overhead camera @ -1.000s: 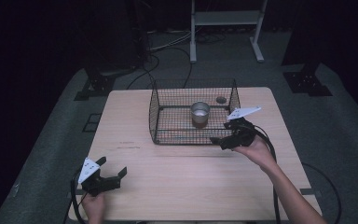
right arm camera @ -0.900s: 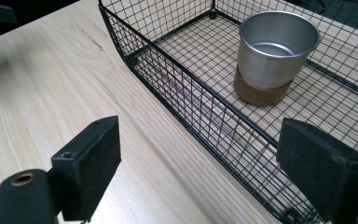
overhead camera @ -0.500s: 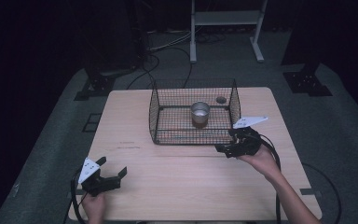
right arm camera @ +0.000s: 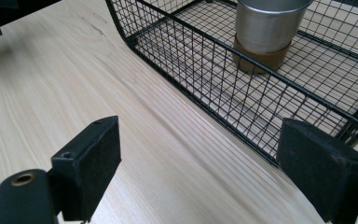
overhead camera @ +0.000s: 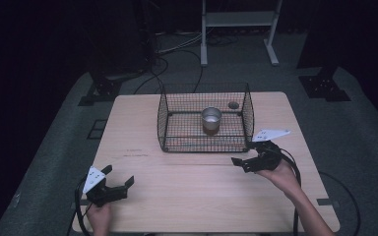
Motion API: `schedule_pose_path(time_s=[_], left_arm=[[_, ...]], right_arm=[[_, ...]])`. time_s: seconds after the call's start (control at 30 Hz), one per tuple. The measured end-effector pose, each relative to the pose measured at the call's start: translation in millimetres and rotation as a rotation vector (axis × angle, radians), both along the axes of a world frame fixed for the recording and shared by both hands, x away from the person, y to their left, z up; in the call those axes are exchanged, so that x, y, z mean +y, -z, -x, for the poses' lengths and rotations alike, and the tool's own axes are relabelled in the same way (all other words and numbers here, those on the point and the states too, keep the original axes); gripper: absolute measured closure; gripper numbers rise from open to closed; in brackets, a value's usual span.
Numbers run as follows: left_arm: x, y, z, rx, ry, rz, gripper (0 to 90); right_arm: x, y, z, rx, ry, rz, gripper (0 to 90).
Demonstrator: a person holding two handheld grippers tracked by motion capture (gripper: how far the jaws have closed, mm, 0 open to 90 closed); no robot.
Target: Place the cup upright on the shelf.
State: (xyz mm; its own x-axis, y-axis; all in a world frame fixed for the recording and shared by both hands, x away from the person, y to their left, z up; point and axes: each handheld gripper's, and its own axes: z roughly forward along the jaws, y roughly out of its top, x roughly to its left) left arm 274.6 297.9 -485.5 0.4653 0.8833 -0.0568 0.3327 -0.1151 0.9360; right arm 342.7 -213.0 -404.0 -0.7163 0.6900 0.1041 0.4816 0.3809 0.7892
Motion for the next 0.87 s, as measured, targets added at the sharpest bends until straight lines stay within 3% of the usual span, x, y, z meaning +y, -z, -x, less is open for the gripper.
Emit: schedule_pose_path(time_s=[0.87], left_arm=[[0.2, -0.2, -0.9, 0.004, -0.002, 0.0, 0.0]], right_arm=[[-12.8, 32.8, 29.0, 0.001, 0.04, -0.005, 13.0]])
